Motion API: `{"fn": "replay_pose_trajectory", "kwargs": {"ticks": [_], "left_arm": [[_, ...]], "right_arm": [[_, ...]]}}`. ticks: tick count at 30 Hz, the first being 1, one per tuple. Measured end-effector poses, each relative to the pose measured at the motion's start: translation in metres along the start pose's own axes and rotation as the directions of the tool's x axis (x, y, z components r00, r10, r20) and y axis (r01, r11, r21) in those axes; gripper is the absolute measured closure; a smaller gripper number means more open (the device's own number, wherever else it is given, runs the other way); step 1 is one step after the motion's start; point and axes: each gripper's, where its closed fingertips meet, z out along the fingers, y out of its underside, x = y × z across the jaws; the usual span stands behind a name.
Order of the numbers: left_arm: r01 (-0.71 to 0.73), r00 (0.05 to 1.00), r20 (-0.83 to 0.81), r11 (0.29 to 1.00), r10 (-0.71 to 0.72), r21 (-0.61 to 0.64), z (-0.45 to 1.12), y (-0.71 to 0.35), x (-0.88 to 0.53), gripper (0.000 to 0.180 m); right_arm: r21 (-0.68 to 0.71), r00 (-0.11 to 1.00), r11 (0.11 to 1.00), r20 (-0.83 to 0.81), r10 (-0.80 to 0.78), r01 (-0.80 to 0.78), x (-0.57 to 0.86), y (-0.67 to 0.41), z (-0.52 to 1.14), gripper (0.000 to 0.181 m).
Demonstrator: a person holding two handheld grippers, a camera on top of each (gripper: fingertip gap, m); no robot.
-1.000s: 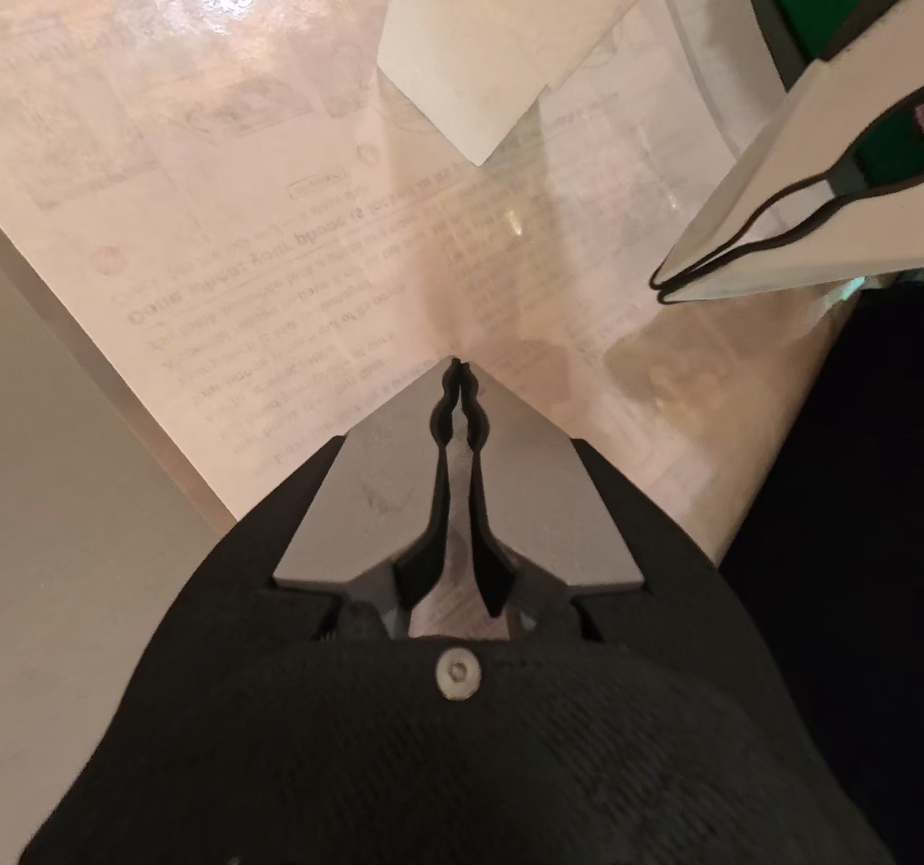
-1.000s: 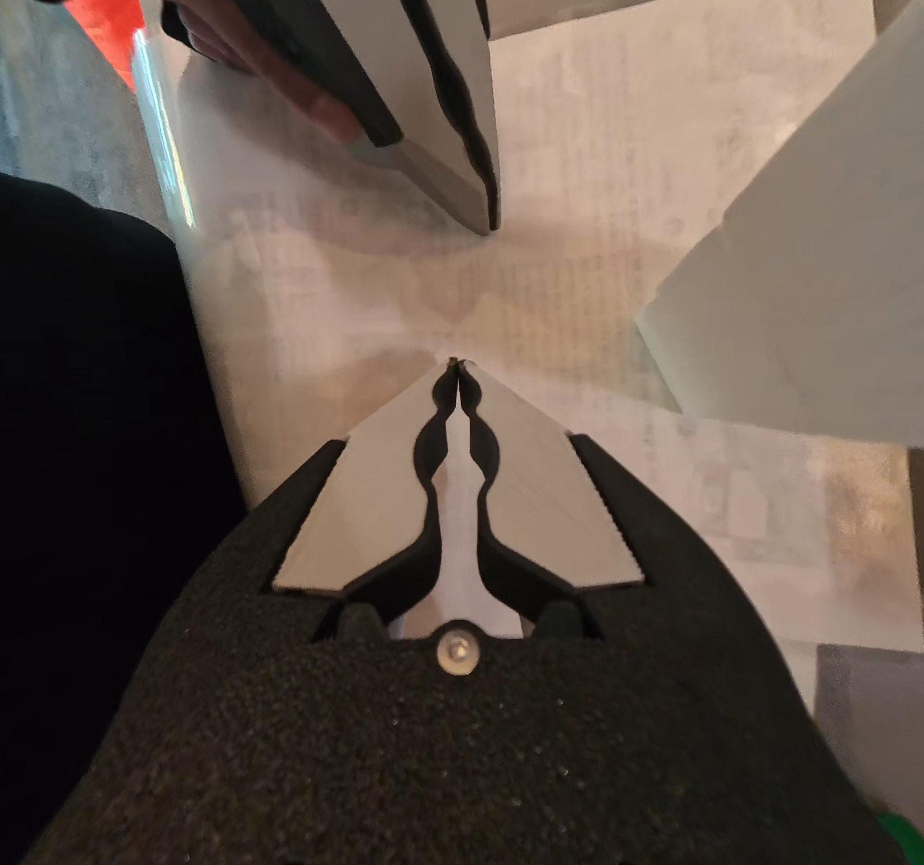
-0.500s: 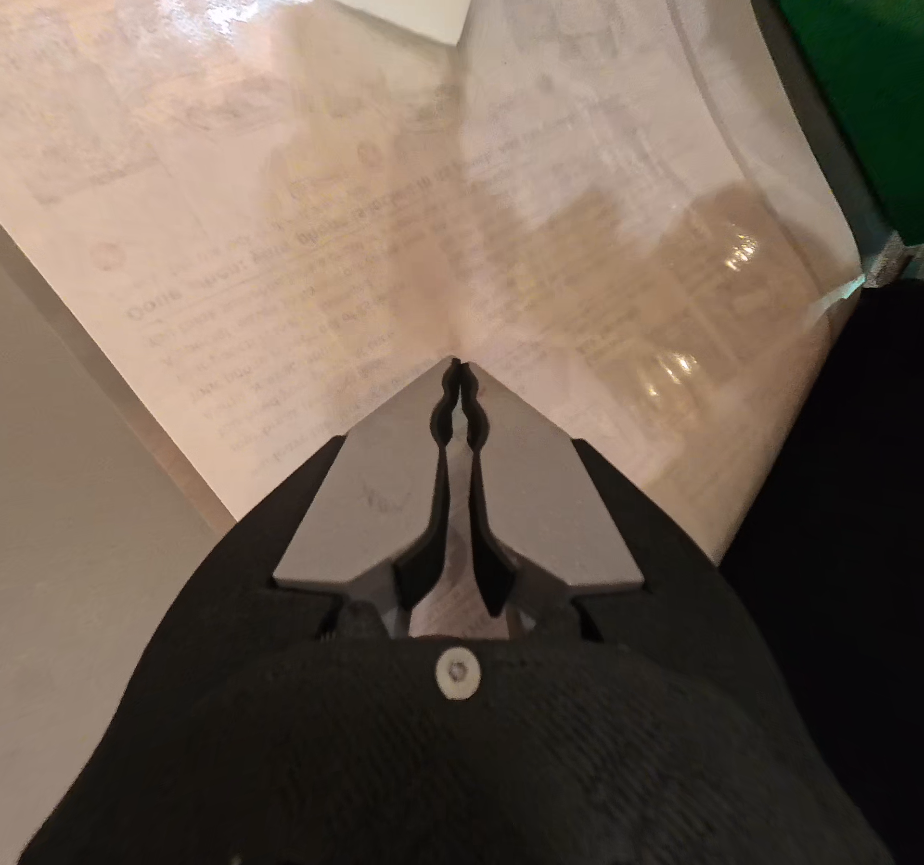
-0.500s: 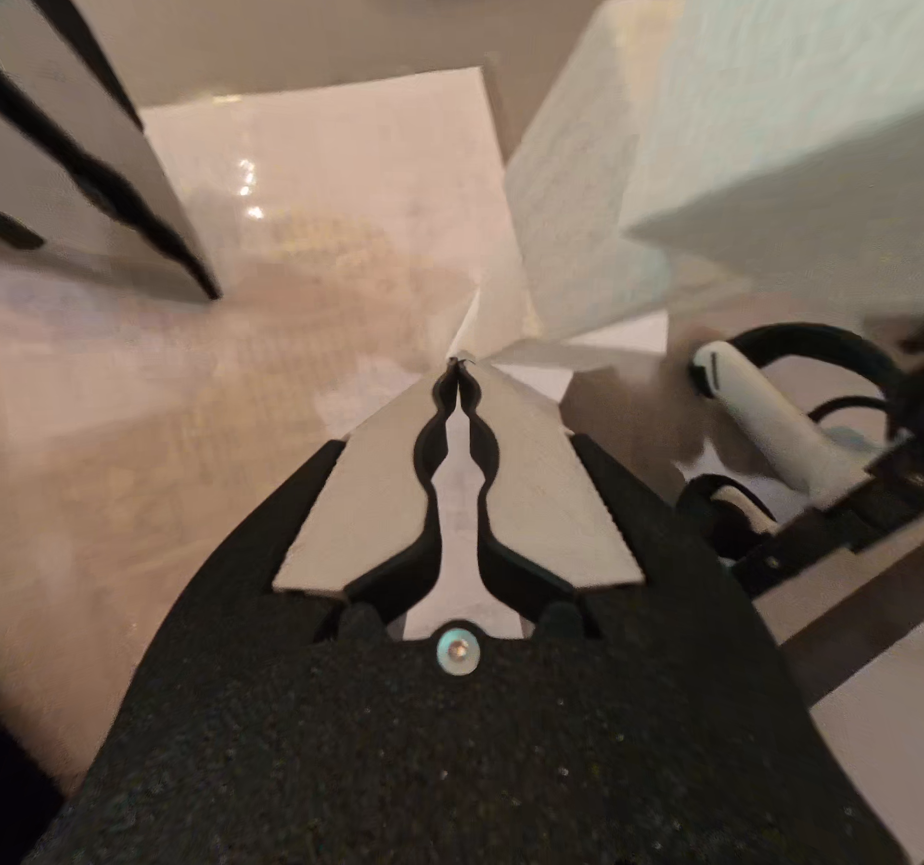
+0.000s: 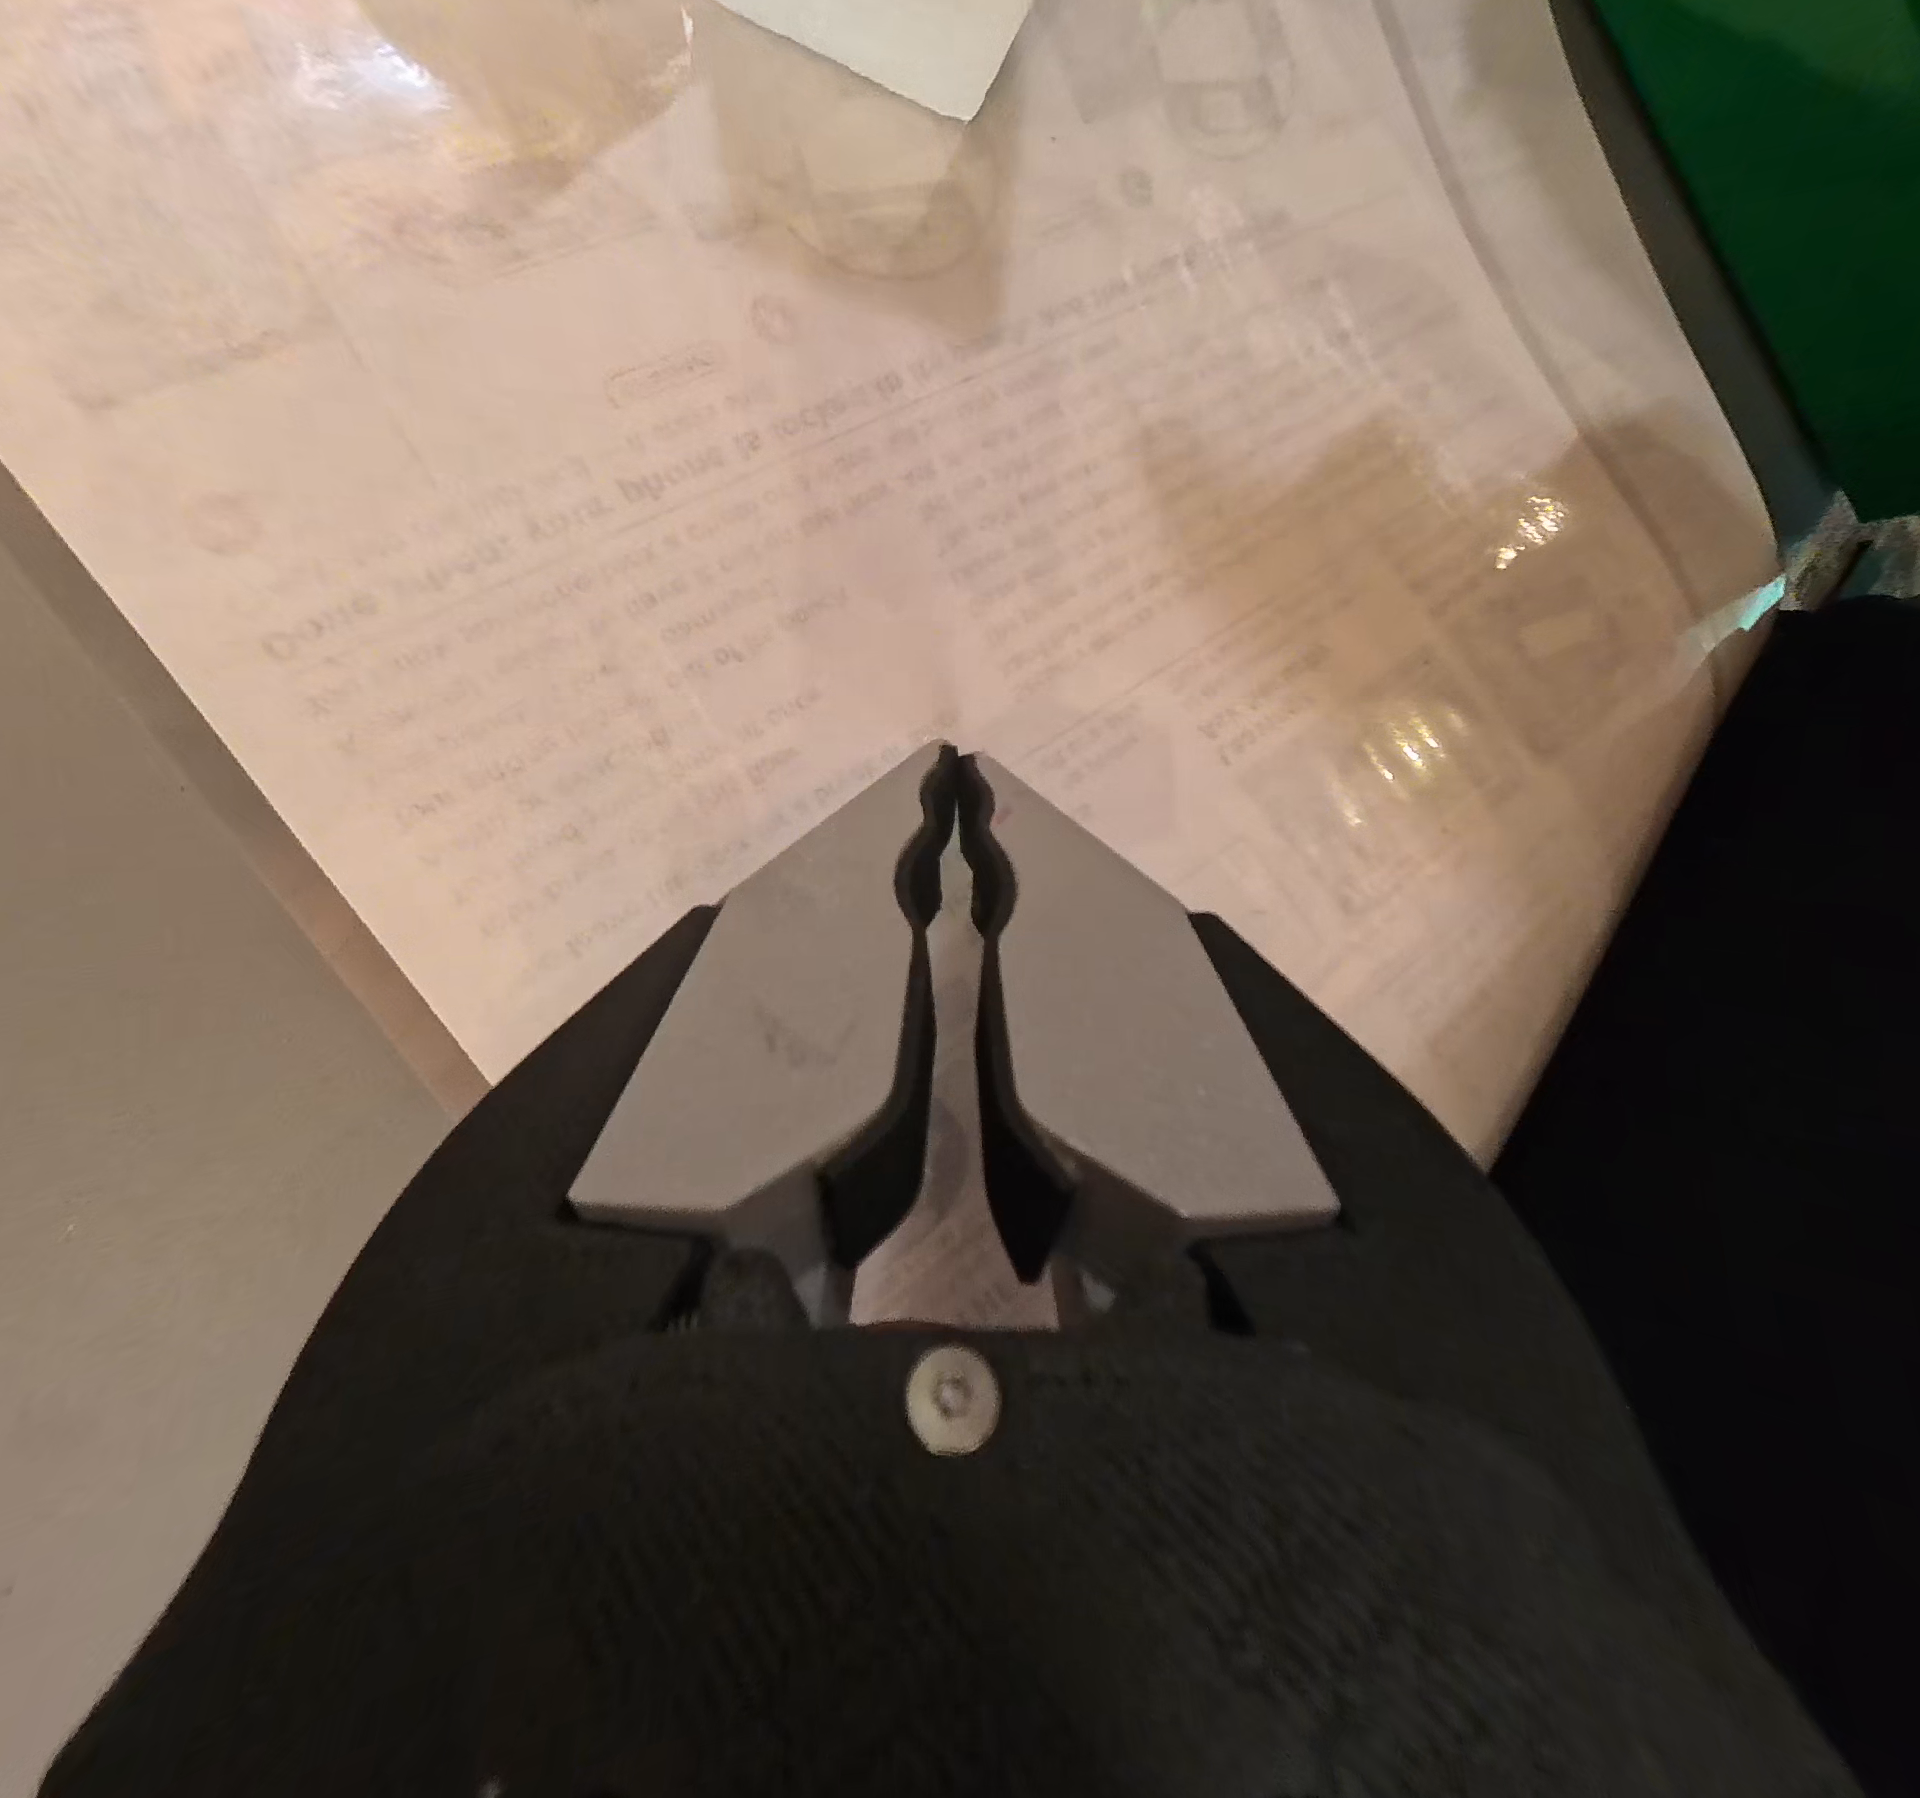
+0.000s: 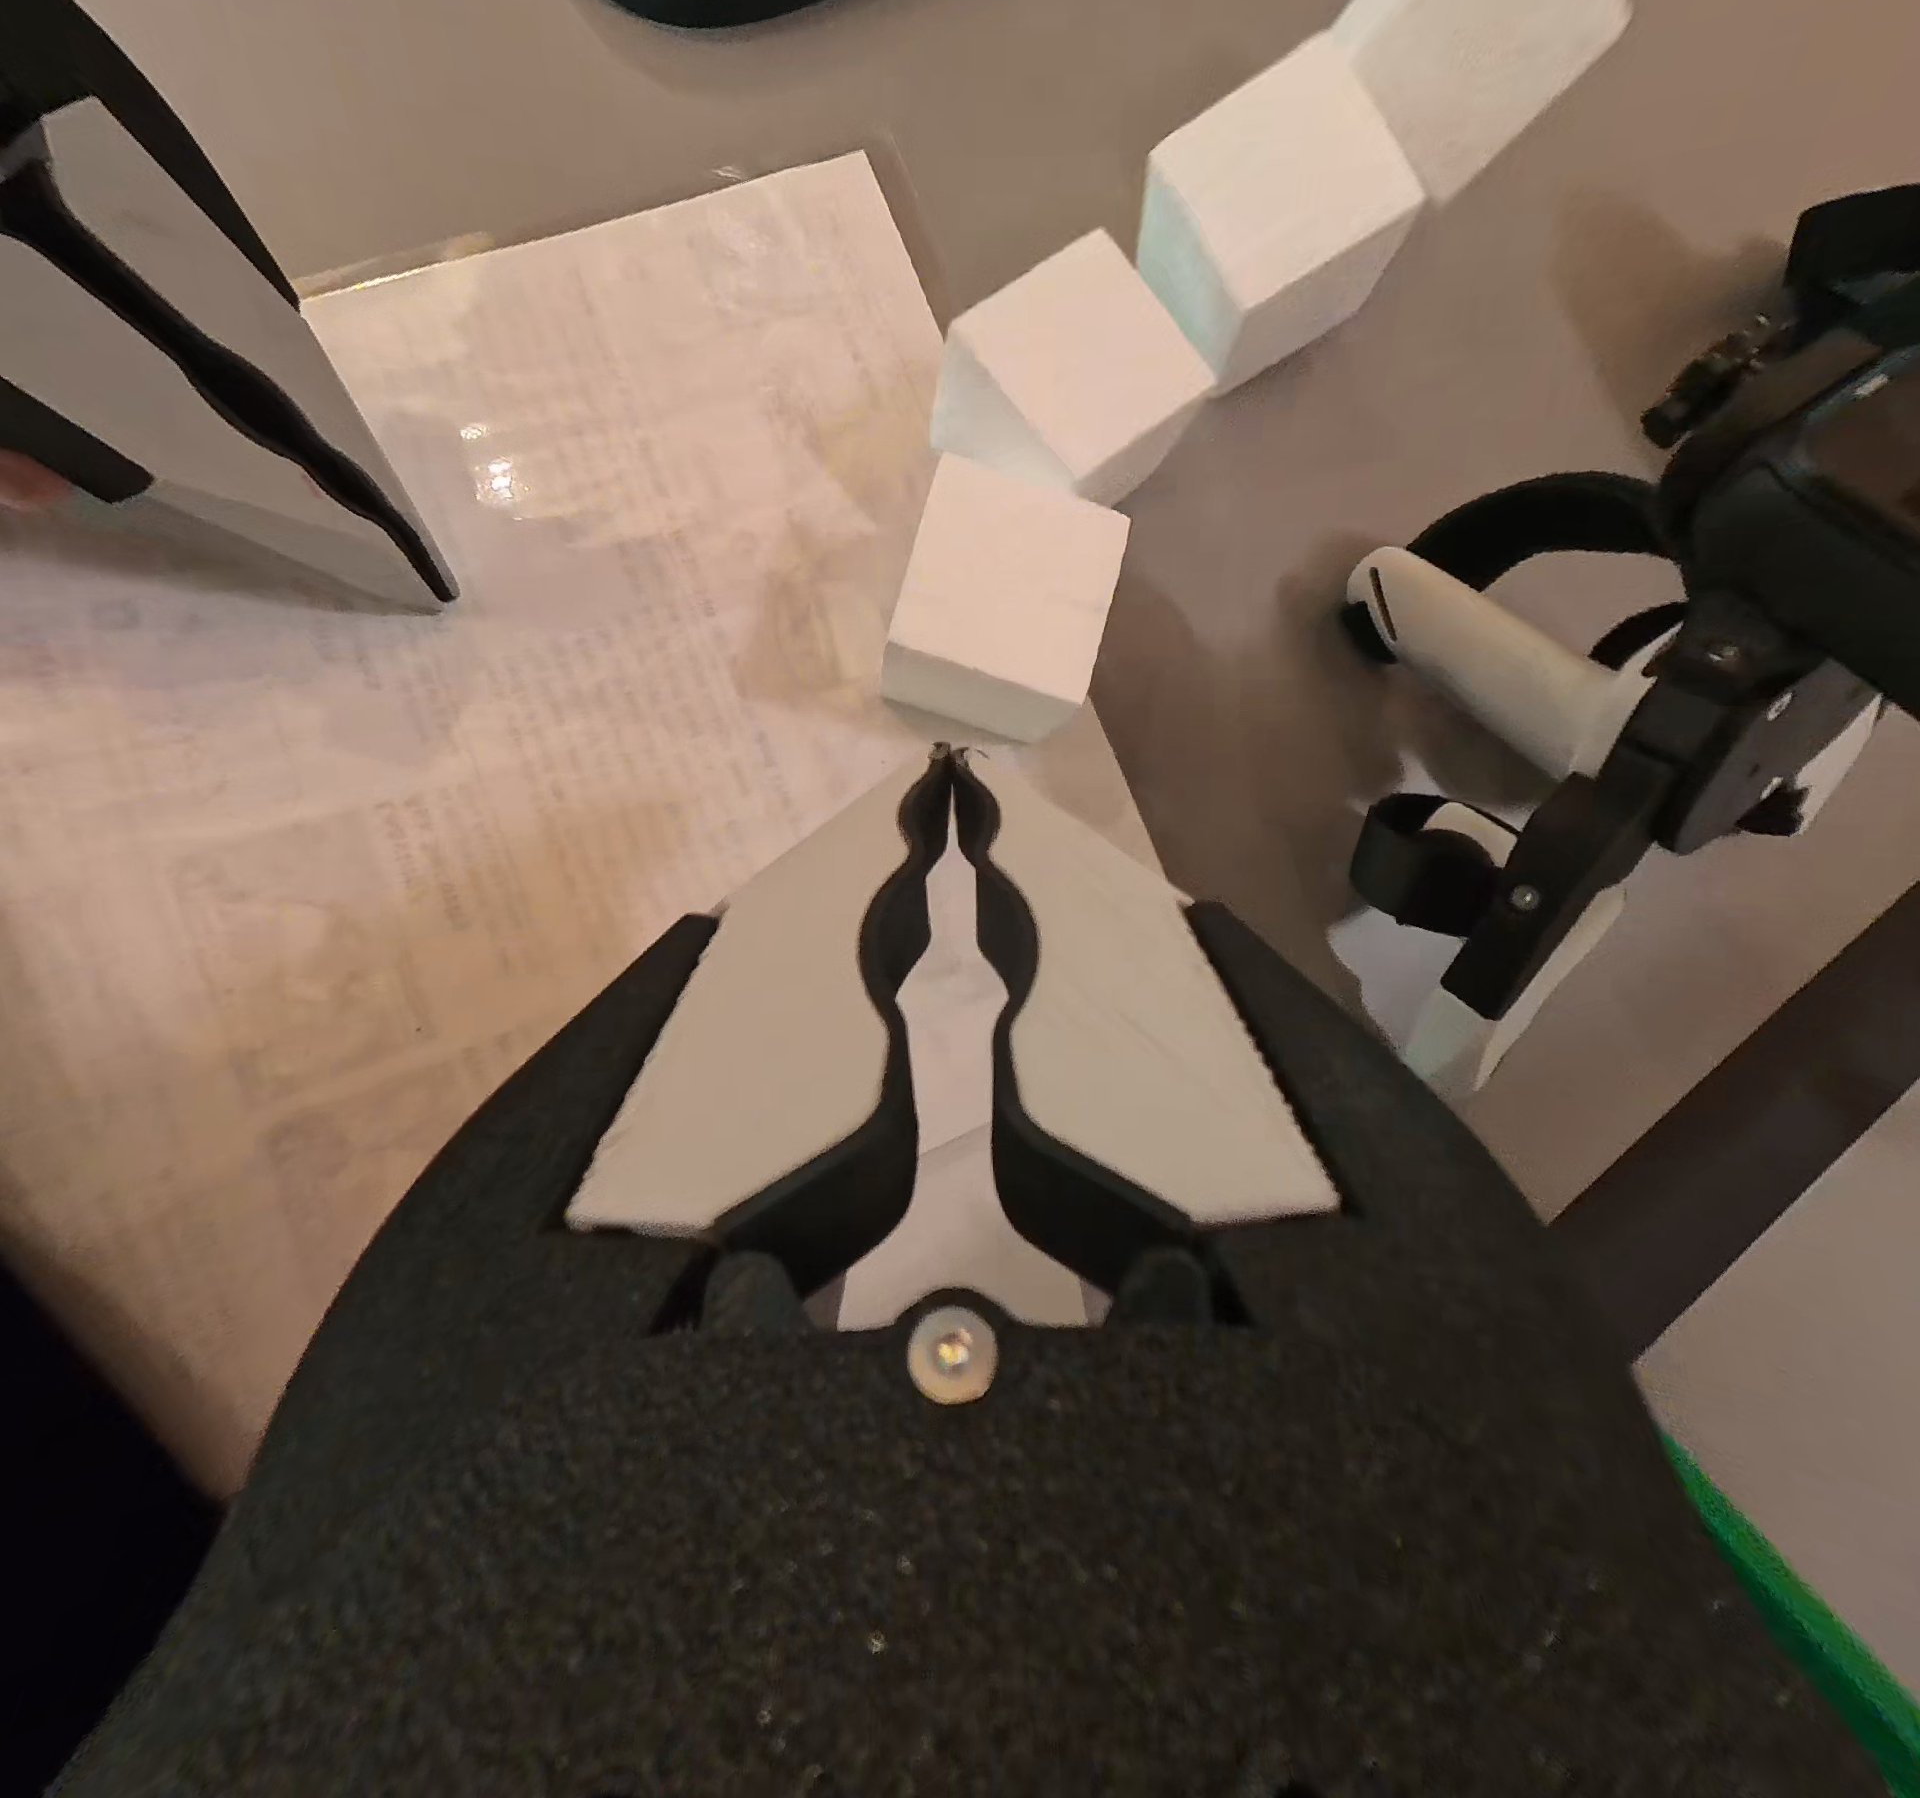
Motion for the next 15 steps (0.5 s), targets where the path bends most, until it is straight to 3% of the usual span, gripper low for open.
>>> {"fn": "replay_pose_trajectory", "kwargs": {"ticks": [5,10,15], "left_arm": [[0.002,1.000,0.005,1.000,-0.002,0.005,0.000,0.000,0.000,0.180],[0.002,1.000,0.010,1.000,-0.002,0.008,0.000,0.000,0.000,0.180],[-0.001,1.000,0.024,1.000,0.000,0.013,0.000,0.000,0.000,0.180]], "right_arm": [[-0.010,0.999,0.999,0.021,0.037,-0.036,-0.004,0.003,0.001,0.174],[-0.102,0.983,0.983,0.094,0.160,-0.150,-0.010,0.010,0.016,0.136],[-0.161,0.963,0.953,0.046,0.267,-0.257,0.005,0.005,0.036,0.128]]}}
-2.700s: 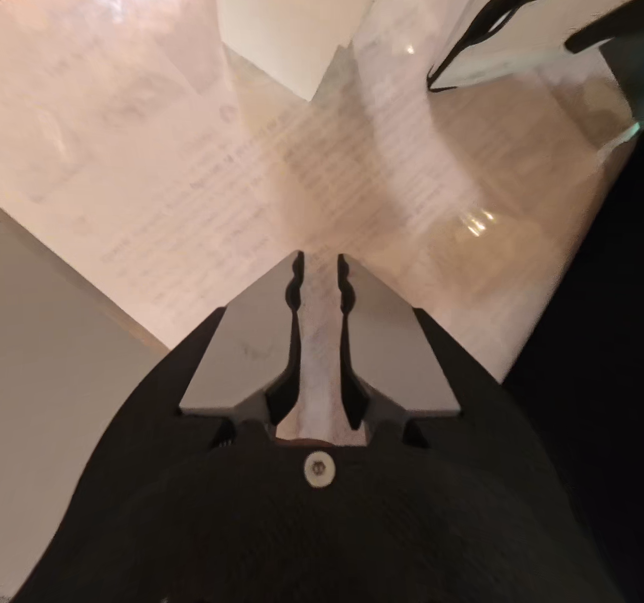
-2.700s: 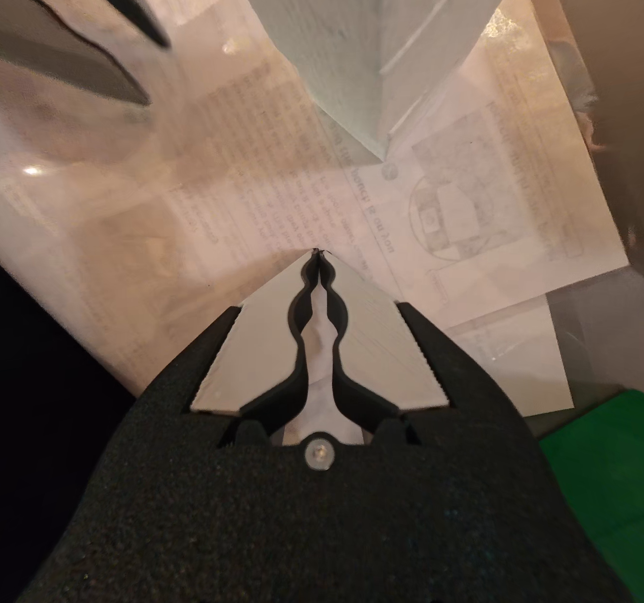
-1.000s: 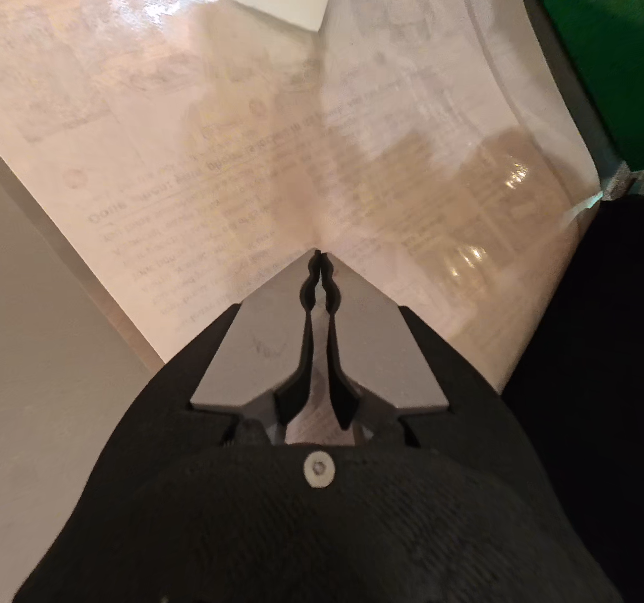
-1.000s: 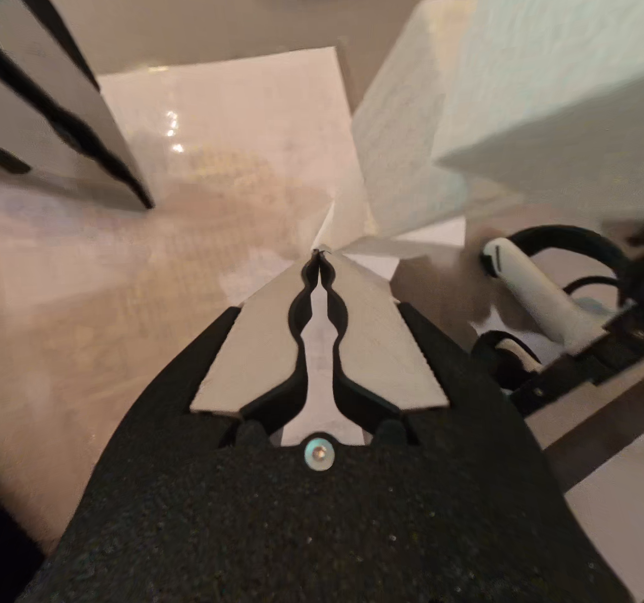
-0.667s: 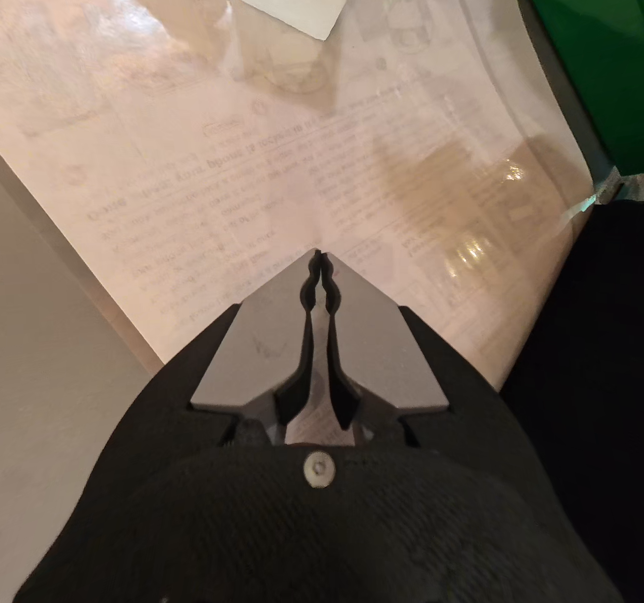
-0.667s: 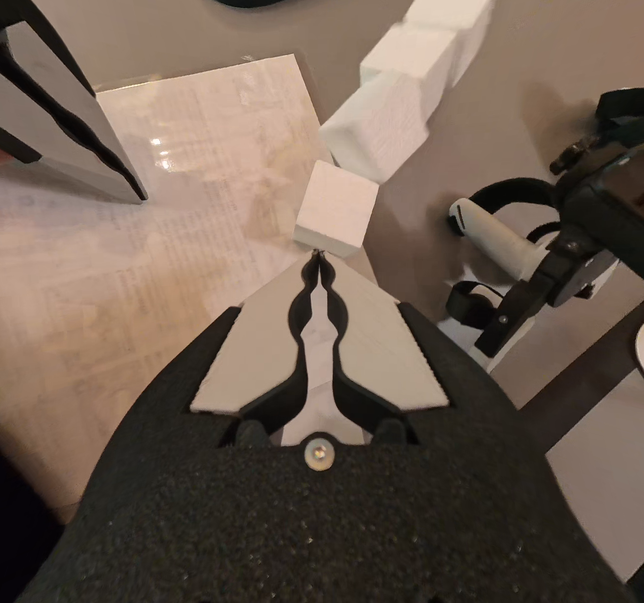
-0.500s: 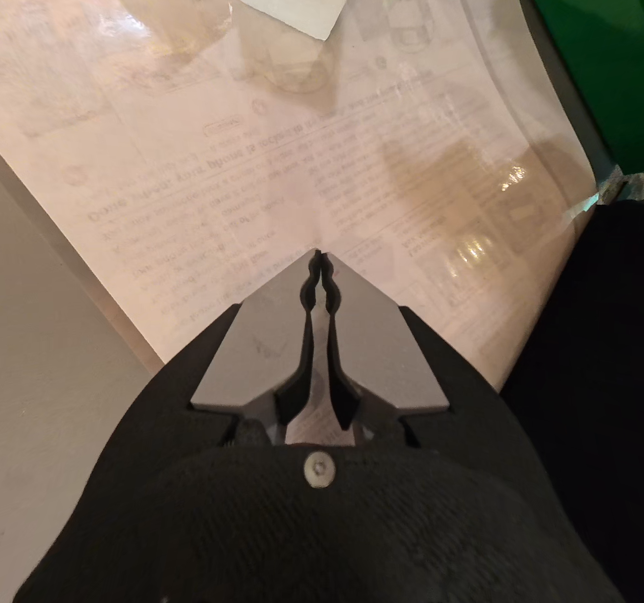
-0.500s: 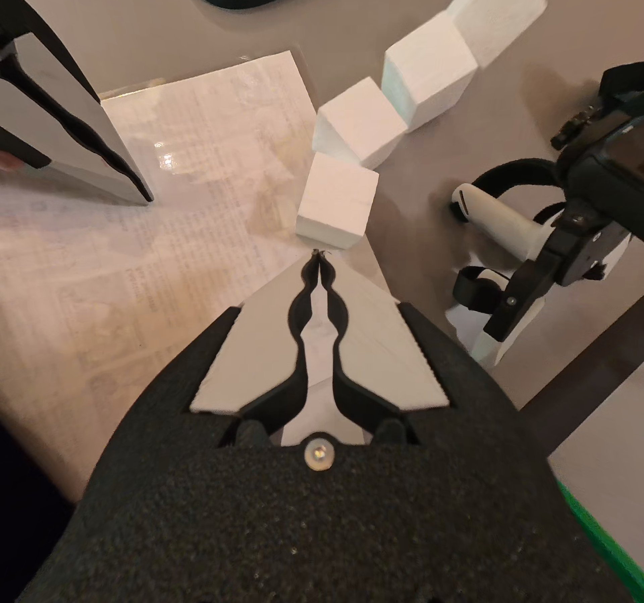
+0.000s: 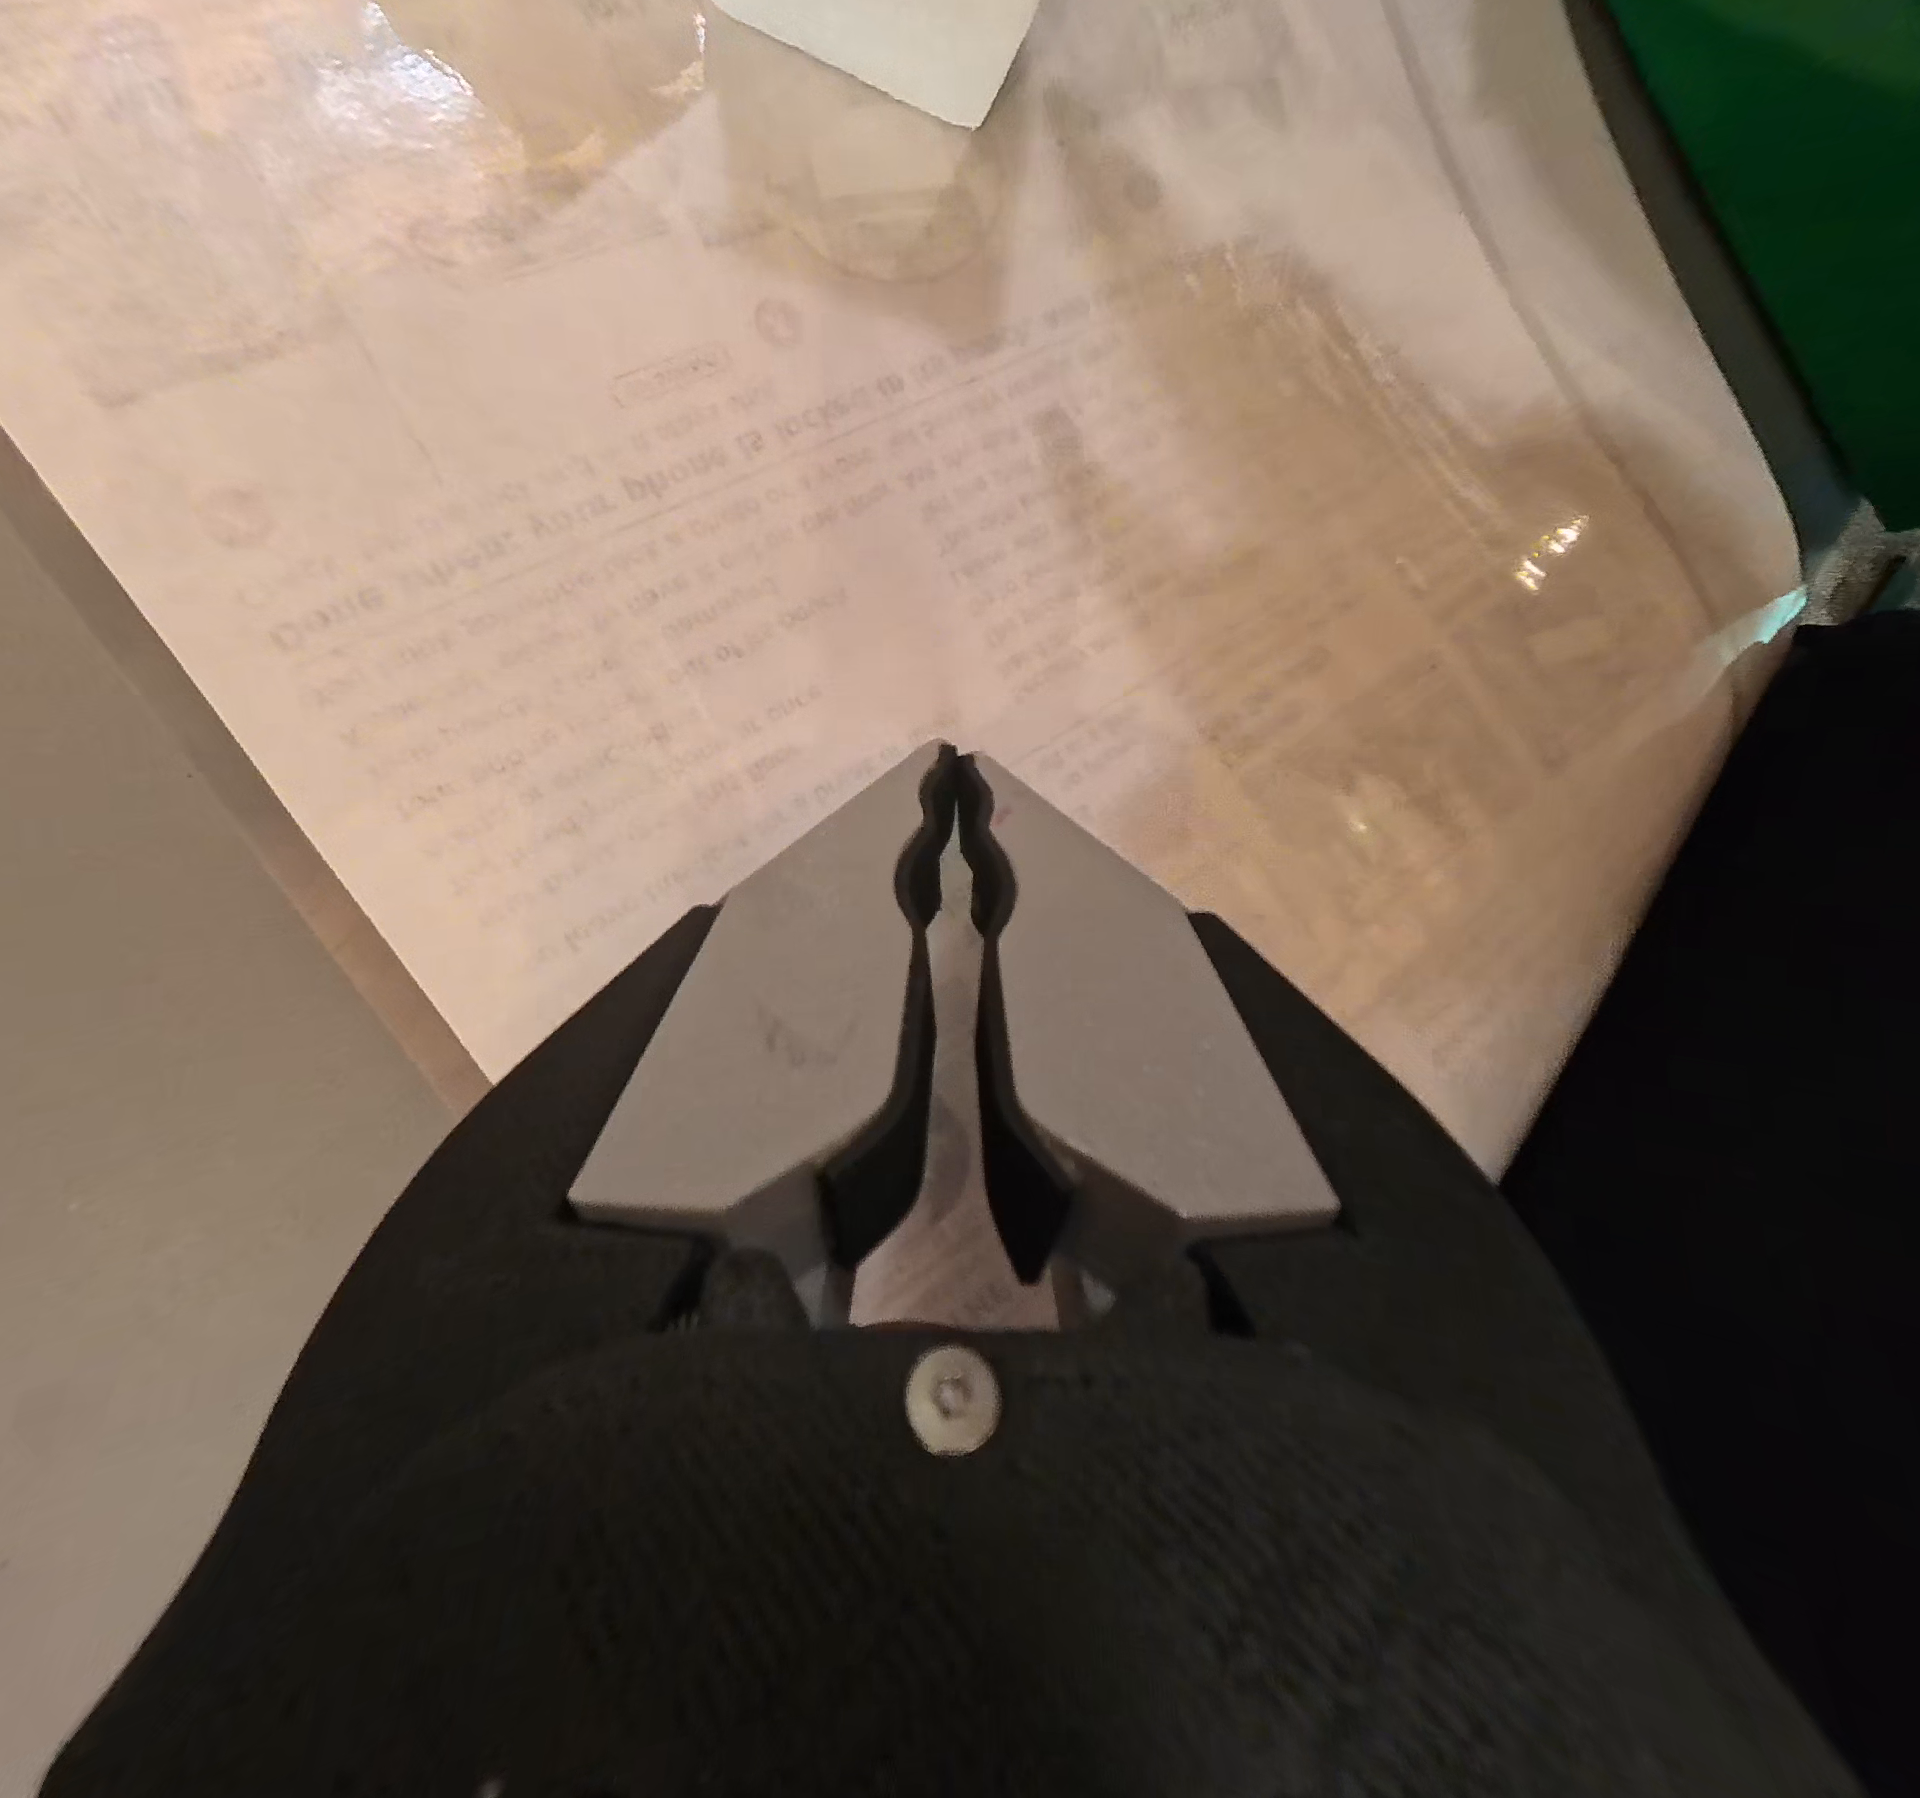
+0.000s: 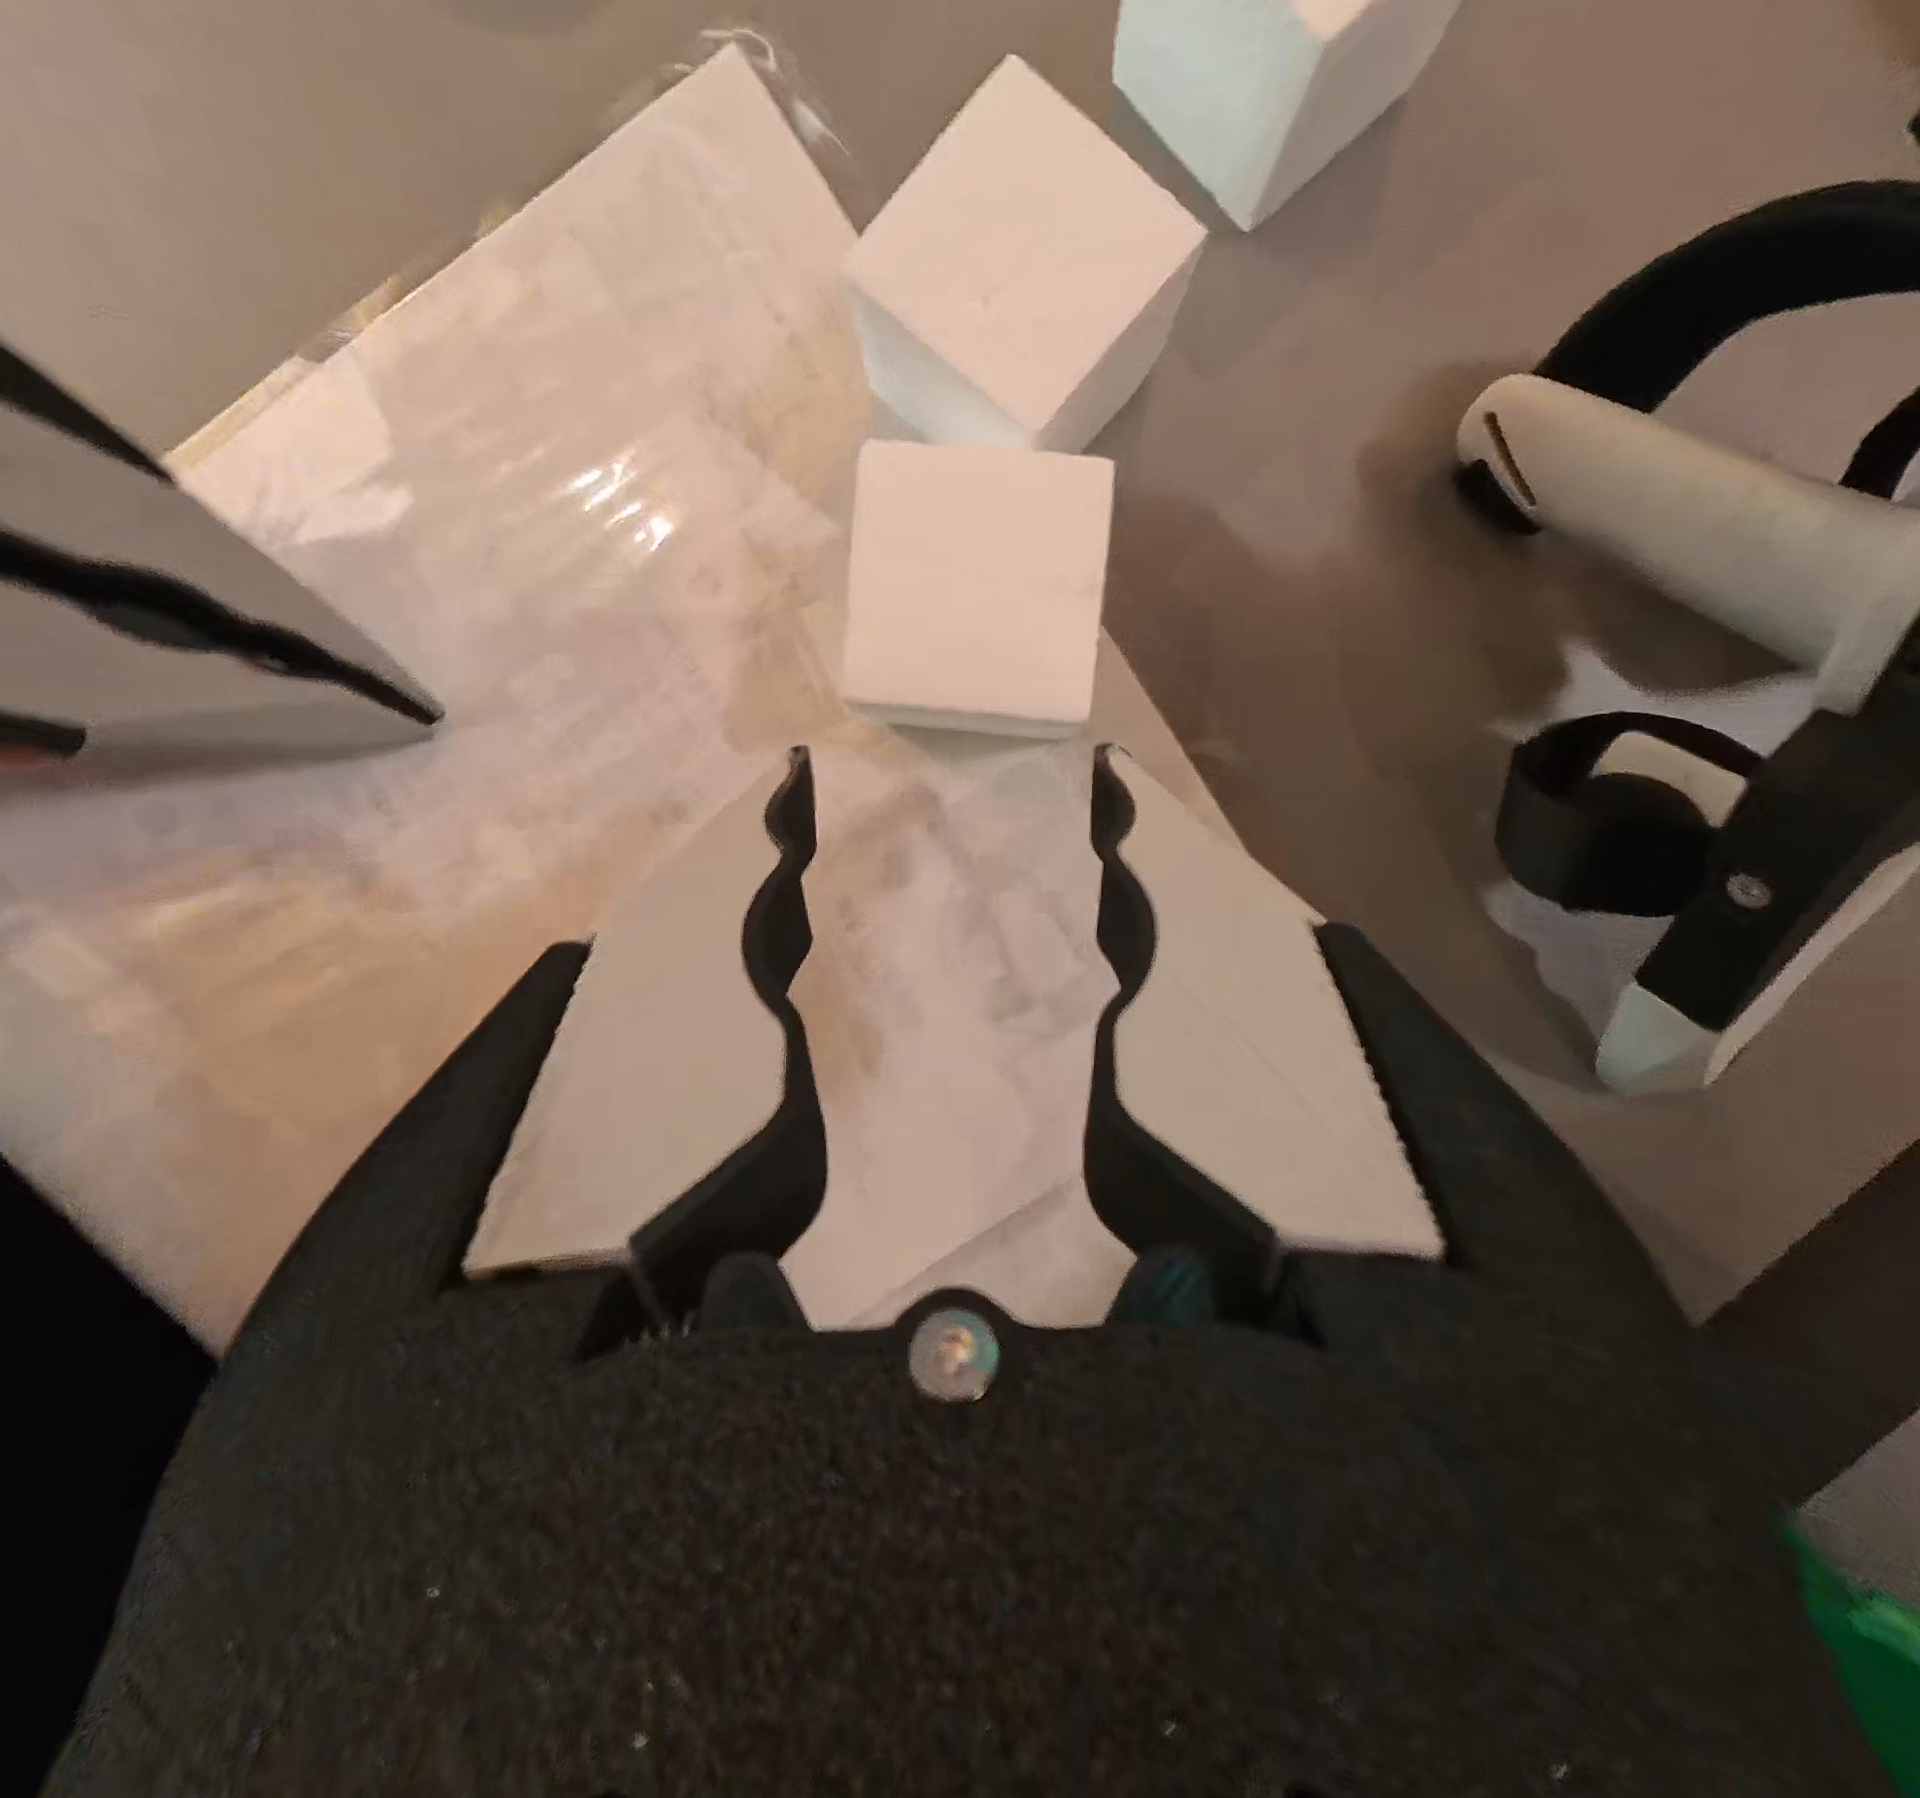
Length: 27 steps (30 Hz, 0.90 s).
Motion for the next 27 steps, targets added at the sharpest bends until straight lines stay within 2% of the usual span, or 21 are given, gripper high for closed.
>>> {"fn": "replay_pose_trajectory", "kwargs": {"ticks": [3,7,10,13,16,18,23,27], "left_arm": [[0.002,1.000,0.006,1.000,-0.002,0.003,0.000,0.000,0.000,0.180],[0.006,1.000,0.007,1.000,-0.006,0.003,0.000,0.000,0.000,0.180],[0.006,1.000,0.007,1.000,-0.006,0.003,0.000,0.000,0.000,0.180],[0.010,1.000,0.006,1.000,-0.010,0.007,0.000,0.000,0.000,0.180],[0.018,1.000,0.005,1.000,-0.018,0.016,0.000,0.000,0.000,0.180],[0.022,1.000,0.003,1.000,-0.022,0.020,0.000,0.000,0.000,0.180],[0.015,1.000,0.011,1.000,-0.015,0.010,0.000,0.000,0.000,0.180],[0.014,1.000,0.018,1.000,-0.014,0.010,0.000,0.000,0.000,0.180]], "right_arm": [[-0.046,1.000,0.999,-0.013,0.015,-0.016,0.003,-0.005,0.015,0.122],[-0.129,0.994,0.991,-0.093,-0.055,0.042,0.018,-0.006,0.028,0.126],[-0.122,0.964,0.991,-0.255,-0.075,0.045,0.056,-0.016,0.023,0.126],[-0.048,0.947,0.999,-0.320,-0.036,0.021,0.069,-0.030,0.010,0.126],[0.059,0.981,0.998,-0.192,-0.020,0.032,0.037,-0.051,0.006,0.127],[0.059,0.995,0.998,-0.094,-0.021,0.026,0.015,-0.061,0.015,0.125],[-0.037,0.993,0.999,-0.113,0.030,-0.034,0.021,-0.078,0.053,0.115],[-0.162,1.000,0.987,-0.025,-0.011,0.007,0.014,-0.068,0.075,0.123]]}}
